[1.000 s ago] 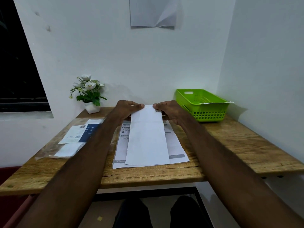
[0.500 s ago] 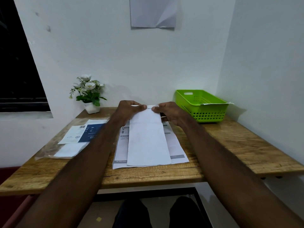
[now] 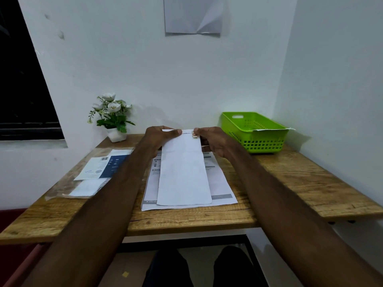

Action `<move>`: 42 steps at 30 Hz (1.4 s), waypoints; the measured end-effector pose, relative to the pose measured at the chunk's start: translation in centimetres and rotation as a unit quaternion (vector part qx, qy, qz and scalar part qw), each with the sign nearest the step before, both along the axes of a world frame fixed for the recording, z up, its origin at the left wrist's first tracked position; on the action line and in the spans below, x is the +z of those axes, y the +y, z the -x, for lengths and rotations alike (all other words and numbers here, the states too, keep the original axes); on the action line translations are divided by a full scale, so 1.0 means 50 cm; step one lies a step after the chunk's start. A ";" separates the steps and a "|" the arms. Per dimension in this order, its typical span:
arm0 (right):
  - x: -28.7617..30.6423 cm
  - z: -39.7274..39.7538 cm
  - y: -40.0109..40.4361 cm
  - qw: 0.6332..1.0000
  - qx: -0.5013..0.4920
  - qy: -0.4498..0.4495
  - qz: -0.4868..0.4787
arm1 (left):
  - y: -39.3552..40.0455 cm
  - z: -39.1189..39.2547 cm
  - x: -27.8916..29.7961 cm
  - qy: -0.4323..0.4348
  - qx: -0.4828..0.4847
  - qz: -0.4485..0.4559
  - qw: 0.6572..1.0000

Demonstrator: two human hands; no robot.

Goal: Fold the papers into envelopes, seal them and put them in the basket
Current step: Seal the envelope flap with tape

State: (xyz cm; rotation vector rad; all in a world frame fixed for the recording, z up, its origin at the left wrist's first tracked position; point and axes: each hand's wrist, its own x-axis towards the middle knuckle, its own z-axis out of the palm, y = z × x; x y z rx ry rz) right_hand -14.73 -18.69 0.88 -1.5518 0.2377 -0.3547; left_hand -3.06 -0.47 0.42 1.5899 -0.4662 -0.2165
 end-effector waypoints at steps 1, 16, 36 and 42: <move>0.000 0.000 0.001 1.000 -0.004 -0.002 0.000 | -0.001 -0.001 0.000 0.000 0.000 -0.001 1.000; -0.004 0.013 -0.010 0.998 0.058 0.015 0.031 | 0.003 -0.004 -0.001 -0.018 0.004 0.012 1.000; 0.003 0.014 -0.010 0.997 0.066 0.029 -0.005 | 0.004 0.019 0.007 0.023 0.010 0.023 0.999; 0.004 0.014 -0.010 0.998 0.062 0.023 0.003 | 0.003 0.020 0.007 0.014 0.010 0.013 1.000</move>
